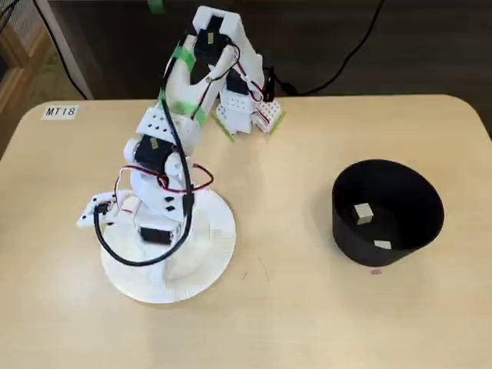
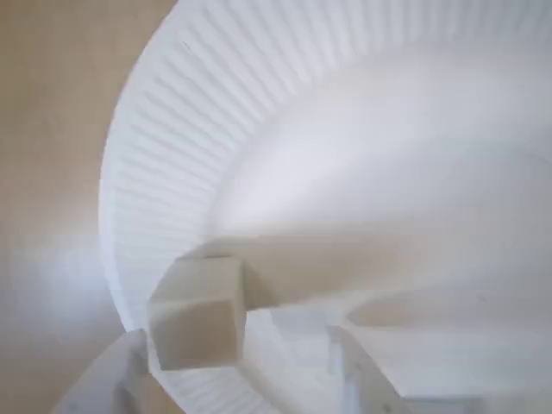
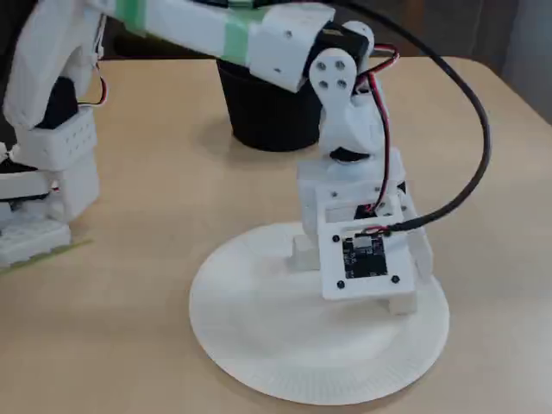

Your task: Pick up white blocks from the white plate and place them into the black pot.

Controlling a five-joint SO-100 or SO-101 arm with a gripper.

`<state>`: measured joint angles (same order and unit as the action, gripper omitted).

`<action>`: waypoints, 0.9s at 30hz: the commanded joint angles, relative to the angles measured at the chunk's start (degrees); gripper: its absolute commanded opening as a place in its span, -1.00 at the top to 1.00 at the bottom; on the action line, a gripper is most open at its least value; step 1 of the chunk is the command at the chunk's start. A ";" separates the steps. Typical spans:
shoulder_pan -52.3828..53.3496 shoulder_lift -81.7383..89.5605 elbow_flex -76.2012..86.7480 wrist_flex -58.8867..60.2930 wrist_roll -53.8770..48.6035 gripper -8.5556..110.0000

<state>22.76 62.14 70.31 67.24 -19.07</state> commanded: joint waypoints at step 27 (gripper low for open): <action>-7.82 29.00 -4.48 -8.09 2.20 0.90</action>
<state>18.11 80.07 62.67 61.88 -18.11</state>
